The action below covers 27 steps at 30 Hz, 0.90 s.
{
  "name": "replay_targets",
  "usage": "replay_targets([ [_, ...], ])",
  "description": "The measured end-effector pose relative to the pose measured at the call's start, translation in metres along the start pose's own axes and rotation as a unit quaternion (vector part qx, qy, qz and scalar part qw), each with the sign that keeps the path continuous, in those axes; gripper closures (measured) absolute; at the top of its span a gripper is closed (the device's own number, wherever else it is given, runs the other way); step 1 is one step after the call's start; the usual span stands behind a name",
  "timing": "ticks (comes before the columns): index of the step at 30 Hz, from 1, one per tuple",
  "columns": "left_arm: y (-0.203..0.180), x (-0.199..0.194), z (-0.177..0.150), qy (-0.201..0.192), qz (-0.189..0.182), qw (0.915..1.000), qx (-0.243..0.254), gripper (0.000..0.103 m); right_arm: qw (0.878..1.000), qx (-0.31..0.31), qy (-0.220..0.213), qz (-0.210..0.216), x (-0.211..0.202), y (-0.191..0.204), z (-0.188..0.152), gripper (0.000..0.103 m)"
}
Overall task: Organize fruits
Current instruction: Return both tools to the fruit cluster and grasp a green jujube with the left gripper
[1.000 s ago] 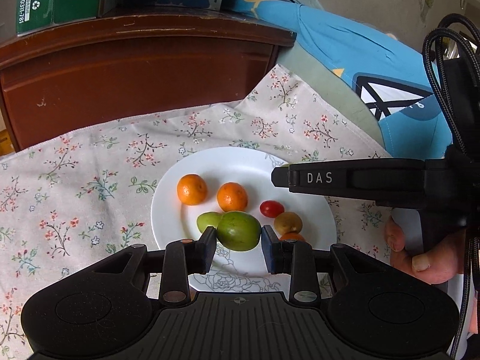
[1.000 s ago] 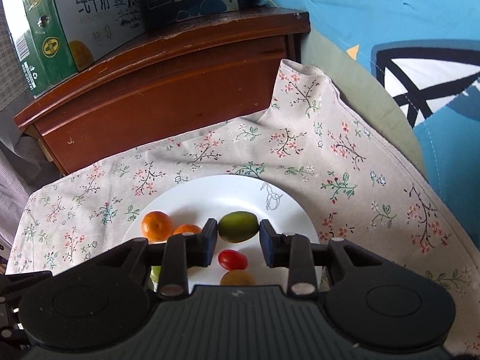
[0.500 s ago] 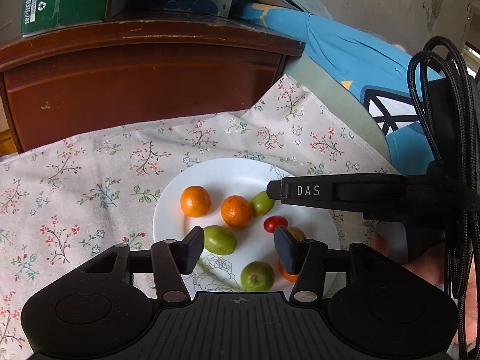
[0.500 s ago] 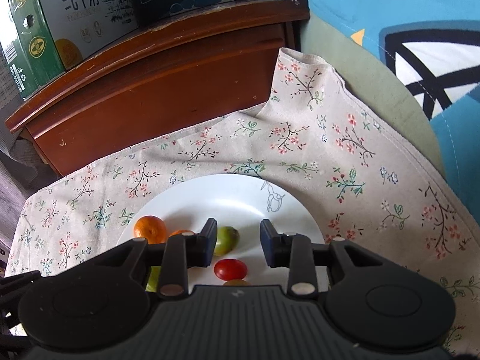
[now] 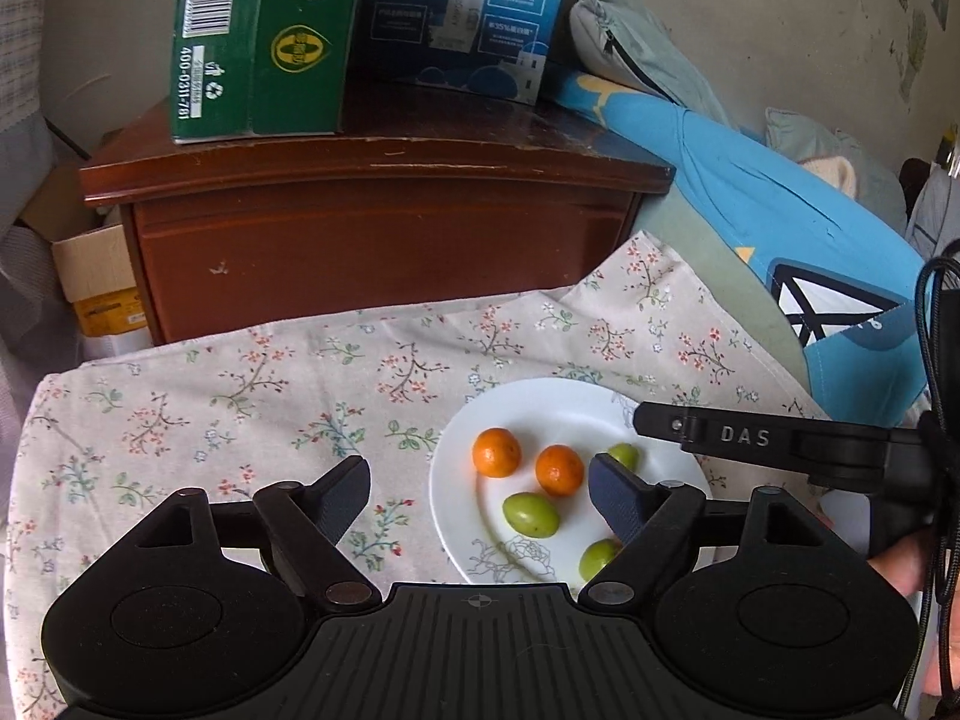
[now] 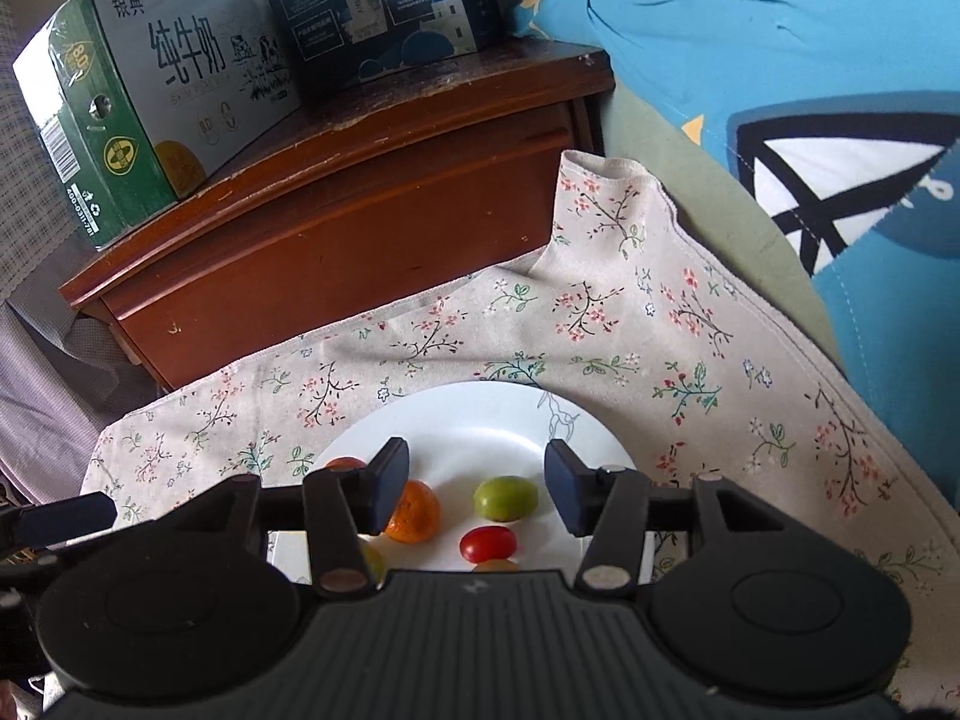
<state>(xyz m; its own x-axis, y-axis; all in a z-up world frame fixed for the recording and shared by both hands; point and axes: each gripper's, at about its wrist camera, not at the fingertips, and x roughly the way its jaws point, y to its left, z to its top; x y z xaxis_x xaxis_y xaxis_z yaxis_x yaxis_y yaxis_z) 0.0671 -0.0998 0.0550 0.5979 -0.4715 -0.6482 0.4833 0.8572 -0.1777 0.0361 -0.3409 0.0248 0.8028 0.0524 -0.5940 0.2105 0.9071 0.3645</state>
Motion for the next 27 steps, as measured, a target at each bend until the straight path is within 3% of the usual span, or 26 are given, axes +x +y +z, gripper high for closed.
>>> replay_targets([
  [8, 0.020, -0.026, -0.006, 0.006, 0.026, 0.9997, -0.001, 0.017, 1.000, -0.001, 0.007, 0.015, -0.021, 0.010, -0.018, 0.048],
  [17, 0.047, -0.051, -0.023, 0.014, 0.048, 0.9985, -0.021, 0.016, 0.998, -0.041, 0.017, 0.038, -0.044, 0.039, -0.052, 0.048],
  [27, 0.081, -0.058, -0.039, 0.023, 0.088, 0.9941, -0.059, 0.016, 0.995, -0.050, 0.042, 0.073, -0.062, 0.064, -0.093, 0.048],
])
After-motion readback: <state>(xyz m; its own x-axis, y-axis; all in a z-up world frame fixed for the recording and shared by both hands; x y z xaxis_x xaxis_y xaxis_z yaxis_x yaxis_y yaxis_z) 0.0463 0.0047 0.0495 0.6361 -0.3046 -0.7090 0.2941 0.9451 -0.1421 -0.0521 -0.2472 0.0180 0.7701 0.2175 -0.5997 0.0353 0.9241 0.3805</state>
